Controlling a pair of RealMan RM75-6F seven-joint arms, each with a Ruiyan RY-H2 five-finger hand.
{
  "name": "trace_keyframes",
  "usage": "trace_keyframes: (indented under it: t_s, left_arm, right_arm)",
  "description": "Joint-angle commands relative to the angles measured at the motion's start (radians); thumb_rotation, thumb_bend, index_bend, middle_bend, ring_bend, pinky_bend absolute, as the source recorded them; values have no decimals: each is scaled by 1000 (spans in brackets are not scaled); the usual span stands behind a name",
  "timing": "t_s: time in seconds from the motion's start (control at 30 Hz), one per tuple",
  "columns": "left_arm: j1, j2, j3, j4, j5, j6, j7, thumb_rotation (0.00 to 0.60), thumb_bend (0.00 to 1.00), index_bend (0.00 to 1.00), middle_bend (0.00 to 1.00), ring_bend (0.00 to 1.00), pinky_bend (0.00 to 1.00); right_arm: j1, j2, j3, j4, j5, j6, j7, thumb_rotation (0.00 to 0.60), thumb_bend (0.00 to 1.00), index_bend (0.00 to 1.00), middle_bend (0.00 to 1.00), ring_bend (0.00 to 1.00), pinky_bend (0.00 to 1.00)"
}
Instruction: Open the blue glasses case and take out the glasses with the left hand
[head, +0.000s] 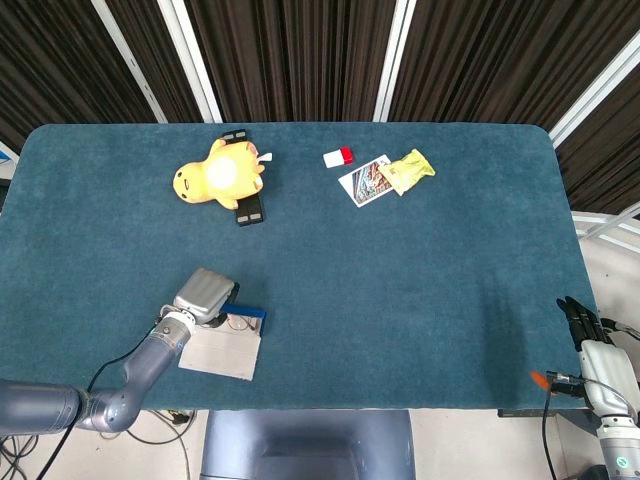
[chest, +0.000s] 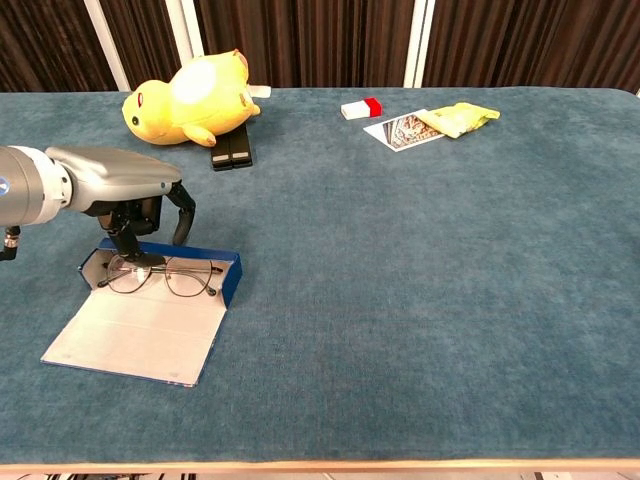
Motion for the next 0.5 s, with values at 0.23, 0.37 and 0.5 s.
trace_keyframes:
  t_s: [0.23,0.37,0.5]
  left_arm:
    - [16,-25,-17,25,8,20,-7,600,310,640,989,848,877]
    - [29,-26,-28,22,22,46,-13,600,311,657,994,853,880]
    - [49,-36,-51,35,40,90,-33,600,312,655,994,852,880]
  right_arm:
    - [0,0,0,0,1,-1,1,600,143,0,0,0,199]
    - [0,0,0,0,1,-1,1,600,143,0,0,0,199]
    - [0,0,0,0,1,0,1,600,143,0,0,0,199]
